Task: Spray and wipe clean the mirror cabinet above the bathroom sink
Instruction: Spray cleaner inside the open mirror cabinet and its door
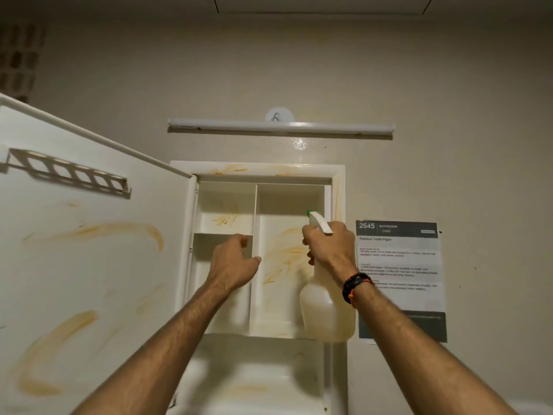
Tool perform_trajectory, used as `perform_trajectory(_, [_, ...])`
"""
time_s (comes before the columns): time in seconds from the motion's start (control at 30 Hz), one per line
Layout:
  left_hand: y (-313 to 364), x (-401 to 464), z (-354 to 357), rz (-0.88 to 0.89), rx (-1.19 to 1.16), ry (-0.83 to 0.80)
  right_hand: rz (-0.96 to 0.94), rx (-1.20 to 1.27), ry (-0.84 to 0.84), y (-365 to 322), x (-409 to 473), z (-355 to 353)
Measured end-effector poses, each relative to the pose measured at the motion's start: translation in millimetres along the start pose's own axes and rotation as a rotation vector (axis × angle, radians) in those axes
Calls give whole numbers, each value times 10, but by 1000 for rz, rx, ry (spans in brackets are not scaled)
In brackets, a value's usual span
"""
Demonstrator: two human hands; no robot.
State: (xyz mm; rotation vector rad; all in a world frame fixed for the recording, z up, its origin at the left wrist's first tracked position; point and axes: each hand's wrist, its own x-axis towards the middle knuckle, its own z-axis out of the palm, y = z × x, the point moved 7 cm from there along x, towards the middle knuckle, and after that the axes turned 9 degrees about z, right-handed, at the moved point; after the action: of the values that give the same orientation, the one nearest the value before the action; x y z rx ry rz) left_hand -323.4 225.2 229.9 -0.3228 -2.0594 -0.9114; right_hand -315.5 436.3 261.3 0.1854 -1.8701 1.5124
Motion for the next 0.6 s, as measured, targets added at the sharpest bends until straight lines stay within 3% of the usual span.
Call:
perform_trajectory(0.3, [-100,-221,189,-45,-54,-29,145,-75,-114,600,-233,299])
perform_trajectory(0.6, [-196,-322,302,-54,-106,-58,198,-110,-46,812,-295,268])
